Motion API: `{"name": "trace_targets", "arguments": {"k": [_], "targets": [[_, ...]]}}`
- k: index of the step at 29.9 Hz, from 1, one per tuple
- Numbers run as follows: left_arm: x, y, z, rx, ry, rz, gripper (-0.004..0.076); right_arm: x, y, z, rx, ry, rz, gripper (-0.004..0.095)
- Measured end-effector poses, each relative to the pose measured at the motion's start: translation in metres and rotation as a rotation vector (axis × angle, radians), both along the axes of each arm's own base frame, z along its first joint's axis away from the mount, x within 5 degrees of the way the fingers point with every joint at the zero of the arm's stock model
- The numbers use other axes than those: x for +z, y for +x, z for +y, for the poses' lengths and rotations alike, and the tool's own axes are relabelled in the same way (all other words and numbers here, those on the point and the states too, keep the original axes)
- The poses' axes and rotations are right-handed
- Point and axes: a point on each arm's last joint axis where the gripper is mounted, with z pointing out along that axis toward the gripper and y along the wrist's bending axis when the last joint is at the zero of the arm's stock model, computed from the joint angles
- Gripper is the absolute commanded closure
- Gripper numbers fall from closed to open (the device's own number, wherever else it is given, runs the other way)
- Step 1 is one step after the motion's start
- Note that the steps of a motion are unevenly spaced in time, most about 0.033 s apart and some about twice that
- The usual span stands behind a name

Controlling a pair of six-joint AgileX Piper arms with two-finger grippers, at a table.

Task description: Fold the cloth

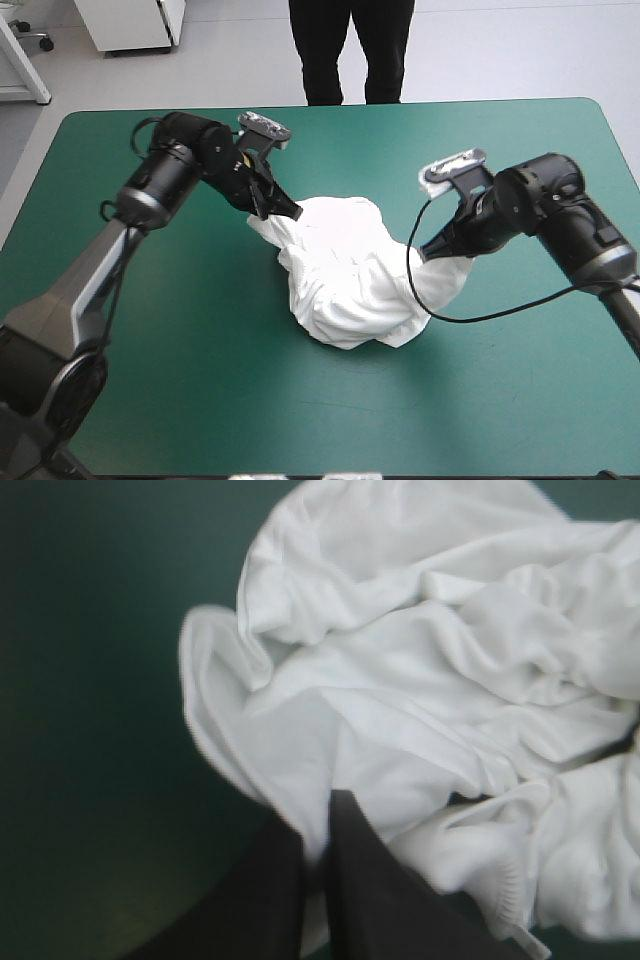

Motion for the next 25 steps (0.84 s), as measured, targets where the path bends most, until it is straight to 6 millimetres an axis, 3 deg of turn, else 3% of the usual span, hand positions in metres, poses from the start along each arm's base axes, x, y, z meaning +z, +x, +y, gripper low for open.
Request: {"name": "trace_targets", "arguments": {"k": [8, 14, 19, 25], "targets": [[0.125, -0.086, 0.044, 0.001, -0.164, -0.367, 0.0733, 0.126, -0.045, -0.019, -0.02, 0.182, -0.392, 0.0925], [0.205, -0.156, 0.079, -0.004, -0.32, -0.714, 0.0733, 0.198, -0.092, -0.039, -0.019, 0.301, -0.663, 0.0925], [0.251, -0.206, 0.104, -0.022, -0.417, -0.965, 0.0733, 0.248, -0.138, -0.058, -0.015, 0.412, -0.921, 0.0925], [0.283, -0.251, 0.122, -0.063, -0.514, -1.157, 0.0733, 0.286, -0.196, -0.081, 0.0, 0.542, -1.196, 0.0925]]}}
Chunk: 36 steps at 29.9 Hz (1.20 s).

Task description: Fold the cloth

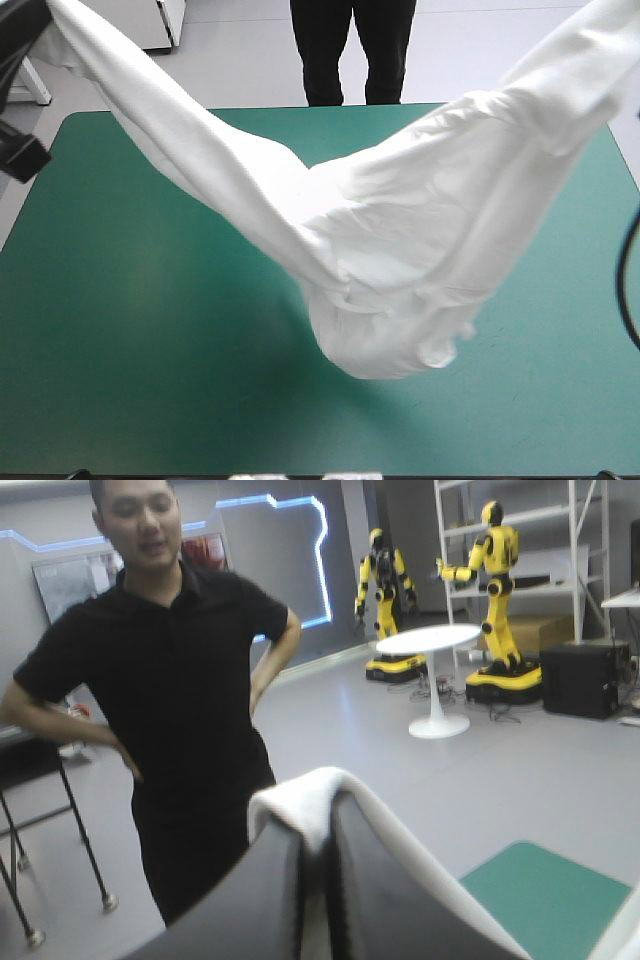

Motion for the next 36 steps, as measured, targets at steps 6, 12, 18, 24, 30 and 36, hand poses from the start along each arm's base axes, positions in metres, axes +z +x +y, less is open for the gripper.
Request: {"name": "trace_targets", "arguments": {"k": [6, 12, 18, 24, 30, 36], "targets": [[0.016, -0.038, 0.013, -0.059, -0.058, -0.137, 0.0733, 0.012, -0.049, -0.018, 0.02, 0.057, -0.158, 0.0925], [0.018, -0.061, 0.023, -0.075, -0.072, -0.173, 0.0733, 0.012, -0.075, -0.029, 0.025, 0.077, -0.206, 0.0925], [0.004, -0.052, 0.02, -0.059, -0.012, -0.045, 0.0733, 0.0, -0.061, -0.023, 0.03, 0.047, -0.095, 0.0925], [-0.025, -0.013, 0.01, 0.036, 0.07, 0.177, 0.0733, -0.032, -0.009, -0.003, 0.014, -0.053, 0.148, 0.0925], [-0.064, 0.05, -0.007, 0.185, 0.156, 0.389, 0.0733, -0.072, 0.057, 0.018, -0.061, -0.156, 0.36, 0.0925], [-0.121, 0.138, -0.039, 0.302, 0.311, 0.578, 0.0733, -0.111, 0.136, 0.041, -0.161, -0.289, 0.524, 0.0925]]}}
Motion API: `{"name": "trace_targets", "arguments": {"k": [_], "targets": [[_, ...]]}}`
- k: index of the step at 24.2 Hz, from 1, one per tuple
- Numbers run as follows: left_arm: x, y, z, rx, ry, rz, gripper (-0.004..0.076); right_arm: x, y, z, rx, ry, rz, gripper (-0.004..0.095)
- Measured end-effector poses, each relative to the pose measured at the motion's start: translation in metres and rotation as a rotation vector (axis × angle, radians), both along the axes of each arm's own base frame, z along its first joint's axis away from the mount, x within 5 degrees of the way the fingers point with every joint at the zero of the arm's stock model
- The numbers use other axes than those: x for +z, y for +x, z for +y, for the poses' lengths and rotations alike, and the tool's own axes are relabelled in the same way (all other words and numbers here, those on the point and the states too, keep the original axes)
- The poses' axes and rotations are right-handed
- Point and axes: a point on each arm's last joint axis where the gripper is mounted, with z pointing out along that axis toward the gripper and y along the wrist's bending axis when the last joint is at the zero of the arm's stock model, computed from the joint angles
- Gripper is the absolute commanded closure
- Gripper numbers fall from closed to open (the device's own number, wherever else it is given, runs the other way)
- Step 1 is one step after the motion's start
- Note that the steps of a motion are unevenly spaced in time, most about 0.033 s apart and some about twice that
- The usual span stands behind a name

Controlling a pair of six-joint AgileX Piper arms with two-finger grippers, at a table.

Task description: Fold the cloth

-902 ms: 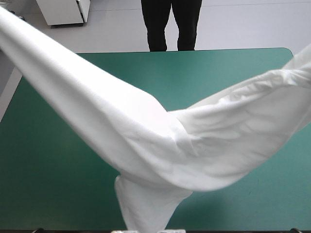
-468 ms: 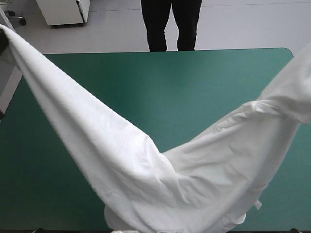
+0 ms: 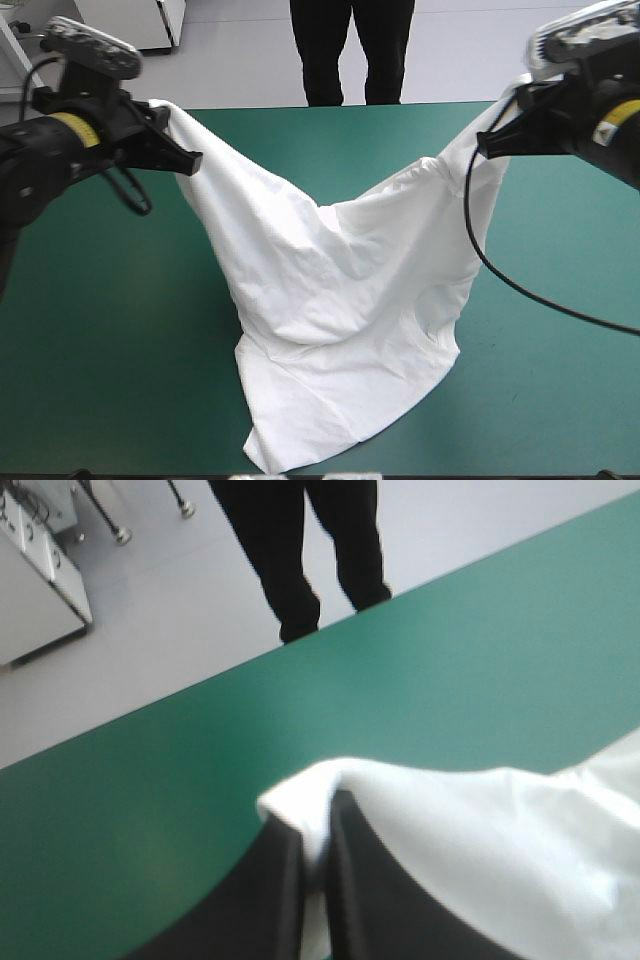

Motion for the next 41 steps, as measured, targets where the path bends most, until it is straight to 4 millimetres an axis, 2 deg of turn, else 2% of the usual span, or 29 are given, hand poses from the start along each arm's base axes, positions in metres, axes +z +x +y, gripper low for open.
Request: {"name": "trace_targets", "arguments": {"k": [3, 9, 14, 16, 17, 19, 21, 22, 23, 24, 25, 26, 29, 31, 34, 37, 41], "targets": [[-0.03, 0.048, -0.017, 0.038, 0.096, 0.05, 0.0733, -0.023, 0.042, 0.014, -0.028, -0.062, 0.068, 0.0926], [-0.092, 0.122, -0.044, 0.101, 0.227, 0.133, 0.0733, -0.072, 0.109, 0.037, -0.057, -0.181, 0.184, 0.0925], [-0.137, 0.157, -0.057, 0.118, 0.271, 0.219, 0.0732, -0.112, 0.15, 0.052, -0.056, -0.228, 0.257, 0.0925], [-0.15, 0.167, -0.056, 0.133, 0.254, 0.251, 0.0724, -0.126, 0.163, 0.054, -0.058, -0.237, 0.28, 0.0916], [-0.159, 0.174, -0.052, 0.15, 0.226, 0.282, 0.0711, -0.141, 0.175, 0.054, -0.077, -0.234, 0.317, 0.0901], [-0.166, 0.18, -0.045, 0.163, 0.188, 0.313, 0.0643, -0.154, 0.186, 0.051, -0.102, -0.226, 0.354, 0.0822], [-0.17, 0.184, -0.039, 0.163, 0.158, 0.341, 0.0547, -0.166, 0.195, 0.046, -0.118, -0.21, 0.389, 0.0692], [-0.173, 0.186, -0.036, 0.163, 0.14, 0.358, 0.0492, -0.173, 0.2, 0.044, -0.121, -0.191, 0.414, 0.0611], [-0.175, 0.188, -0.033, 0.162, 0.128, 0.368, 0.0381, -0.178, 0.204, 0.041, -0.127, -0.175, 0.432, 0.0447], [-0.179, 0.192, -0.027, 0.155, 0.104, 0.393, 0.0342, -0.188, 0.21, 0.036, -0.125, -0.138, 0.471, 0.0389], [-0.18, 0.193, -0.024, 0.155, 0.092, 0.401, 0.027, -0.191, 0.212, 0.034, -0.125, -0.125, 0.483, 0.0291], [-0.182, 0.195, -0.018, 0.158, 0.053, 0.421, 0.0252, -0.197, 0.216, 0.03, -0.119, -0.097, 0.509, 0.0271], [-0.183, 0.196, -0.007, 0.178, 0.03, 0.452, 0.0239, -0.198, 0.219, 0.02, -0.115, -0.057, 0.524, 0.0263], [-0.181, 0.192, -0.002, 0.189, 0.036, 0.476, 0.0239, -0.191, 0.217, 0.007, -0.129, -0.024, 0.514, 0.0263], [-0.149, 0.166, 0.002, 0.165, 0.02, 0.461, 0.0239, -0.153, 0.196, -0.015, -0.142, 0.033, 0.439, 0.0263], [-0.108, 0.122, 0.005, 0.116, -0.012, 0.451, 0.0239, -0.115, 0.16, -0.024, -0.122, 0.051, 0.389, 0.0263], [-0.07, 0.077, -0.007, 0.036, -0.024, 0.357, 0.0239, -0.09, 0.127, -0.026, -0.1, 0.053, 0.371, 0.0263]]}}
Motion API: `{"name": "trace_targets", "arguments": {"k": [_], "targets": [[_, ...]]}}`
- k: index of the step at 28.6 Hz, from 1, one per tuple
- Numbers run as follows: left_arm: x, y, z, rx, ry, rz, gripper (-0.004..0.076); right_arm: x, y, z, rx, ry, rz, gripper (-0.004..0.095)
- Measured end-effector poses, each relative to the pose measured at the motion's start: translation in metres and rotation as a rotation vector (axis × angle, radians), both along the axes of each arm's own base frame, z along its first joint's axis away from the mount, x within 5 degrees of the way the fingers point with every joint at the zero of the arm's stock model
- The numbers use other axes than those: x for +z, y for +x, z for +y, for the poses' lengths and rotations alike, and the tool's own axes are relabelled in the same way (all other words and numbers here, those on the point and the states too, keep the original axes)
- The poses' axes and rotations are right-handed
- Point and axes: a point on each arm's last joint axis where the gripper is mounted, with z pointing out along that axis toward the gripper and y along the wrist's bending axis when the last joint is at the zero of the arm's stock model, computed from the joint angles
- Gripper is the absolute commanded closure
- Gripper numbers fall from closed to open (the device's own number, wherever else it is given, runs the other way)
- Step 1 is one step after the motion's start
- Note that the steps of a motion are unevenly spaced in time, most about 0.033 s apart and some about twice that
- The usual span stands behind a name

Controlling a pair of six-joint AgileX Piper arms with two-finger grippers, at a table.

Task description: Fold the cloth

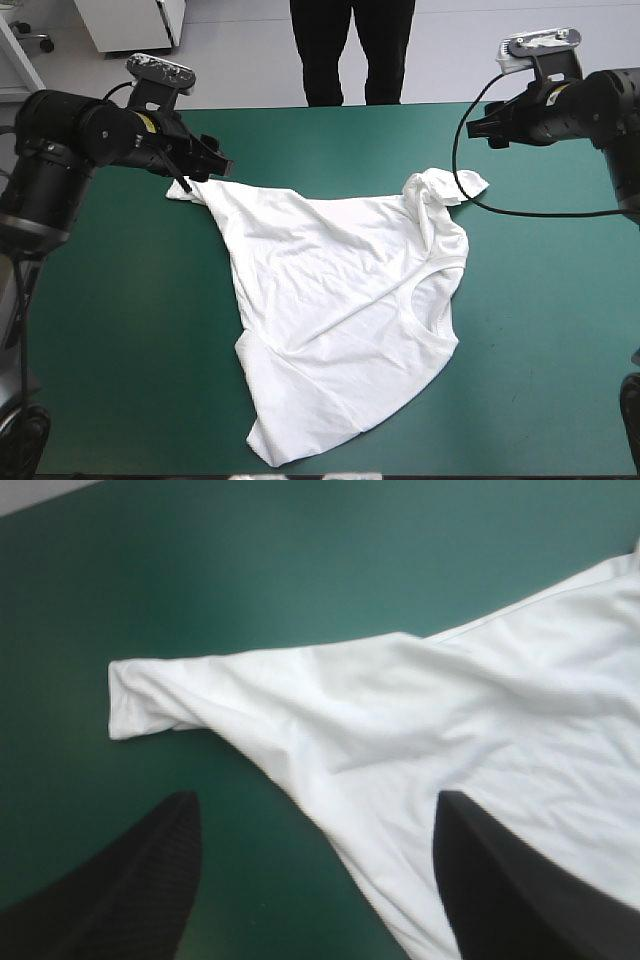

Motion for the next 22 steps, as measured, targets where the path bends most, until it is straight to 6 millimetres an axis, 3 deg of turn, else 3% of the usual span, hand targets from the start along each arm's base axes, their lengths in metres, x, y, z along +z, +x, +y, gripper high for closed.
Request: {"name": "trace_targets", "arguments": {"k": [4, 9, 16, 20, 22], "targets": [[0.019, -0.036, -0.007, -0.052, -0.033, -0.054, 0.0239, 0.024, -0.033, 0.002, 0.033, -0.011, -0.056, 0.0263], [0.006, -0.057, -0.004, -0.042, -0.045, -0.005, 0.0239, 0.034, -0.076, 0.005, 0.071, -0.018, -0.09, 0.0263], [-0.061, -0.061, -0.007, -0.036, -0.015, 0.235, 0.0239, 0.013, -0.124, 0.003, 0.095, -0.108, -0.029, 0.0263], [-0.112, -0.066, -0.008, -0.035, 0.032, 0.41, 0.0239, 0.005, -0.141, -0.003, 0.078, -0.142, -0.011, 0.0263], [-0.148, -0.073, -0.008, -0.04, 0.073, 0.524, 0.0239, 0.006, -0.146, -0.005, 0.068, -0.146, -0.019, 0.0263]]}}
